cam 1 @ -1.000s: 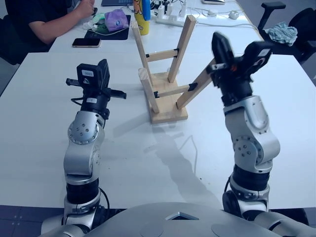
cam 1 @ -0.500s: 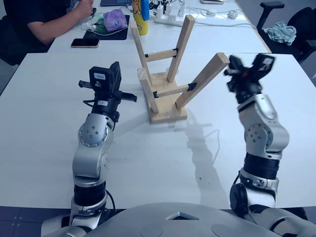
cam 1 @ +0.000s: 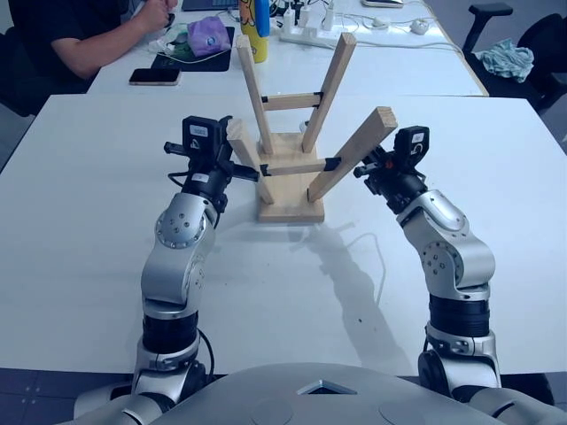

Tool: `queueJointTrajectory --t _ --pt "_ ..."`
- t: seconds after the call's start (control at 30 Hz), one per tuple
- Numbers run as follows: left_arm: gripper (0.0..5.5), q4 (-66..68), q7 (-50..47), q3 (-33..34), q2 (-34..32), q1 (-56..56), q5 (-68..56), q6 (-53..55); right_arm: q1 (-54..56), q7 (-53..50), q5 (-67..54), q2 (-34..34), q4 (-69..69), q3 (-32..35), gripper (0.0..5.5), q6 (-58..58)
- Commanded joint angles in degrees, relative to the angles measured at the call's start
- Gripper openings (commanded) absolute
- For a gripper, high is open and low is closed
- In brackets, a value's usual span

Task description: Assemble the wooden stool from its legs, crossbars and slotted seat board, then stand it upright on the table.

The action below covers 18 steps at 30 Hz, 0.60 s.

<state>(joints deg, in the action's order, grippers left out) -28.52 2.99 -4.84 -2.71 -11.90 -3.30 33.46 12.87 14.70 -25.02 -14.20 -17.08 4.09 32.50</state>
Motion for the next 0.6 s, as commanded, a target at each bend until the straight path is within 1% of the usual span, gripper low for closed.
queueJointTrajectory --t 0.03,0.07,0.13,0.23,0.33,0.43,0.47,0.5,0.53,0.6 --pt "0.00 0.1 -1.2 1.0 -0.2 0.1 1.2 -0.9 -1.4 -2.3 2.1 1.1 -1.9 -0.4 0.00 -0.8" --pt "0.00 -0.8 -2.3 2.3 -0.8 0.7 2.2 -2.5 -1.8 -4.4 3.4 1.6 -2.6 0.7 0.00 -2.0" --pt "0.00 -3.2 -4.2 4.9 -1.5 2.3 3.8 -5.4 -2.1 -9.3 5.9 2.6 -4.0 5.1 0.00 -5.5" --pt "0.00 -6.7 -5.6 6.5 -2.0 4.7 5.8 -8.6 -1.2 -12.7 6.0 3.3 -6.3 9.9 0.00 -8.3" --pt "0.00 -8.8 -6.7 7.0 -2.0 6.2 7.3 -11.2 1.0 -13.6 3.7 3.6 -7.6 11.7 0.00 -7.9" --pt "0.00 -8.2 -6.1 6.4 -1.7 6.1 6.9 -11.3 2.4 -13.0 1.2 4.2 -7.6 11.6 0.00 -6.8" --pt "0.00 -6.8 -4.8 5.1 -1.5 5.5 5.8 -10.0 2.7 -12.3 0.4 4.3 -7.4 10.5 0.00 -5.7" --pt "0.00 -4.3 -0.7 1.4 -1.3 4.5 3.0 -6.9 2.4 -9.2 -1.1 4.0 -8.1 6.7 0.00 -3.9" --pt "0.00 -1.9 3.8 -3.8 -1.5 3.3 1.1 -4.2 1.7 -4.7 -1.6 2.7 -9.9 1.1 0.00 -2.8" --pt "0.00 0.3 8.4 -11.2 -1.2 1.4 -0.5 0.5 -0.2 -1.3 -3.0 1.7 -10.9 -5.2 0.00 2.6"
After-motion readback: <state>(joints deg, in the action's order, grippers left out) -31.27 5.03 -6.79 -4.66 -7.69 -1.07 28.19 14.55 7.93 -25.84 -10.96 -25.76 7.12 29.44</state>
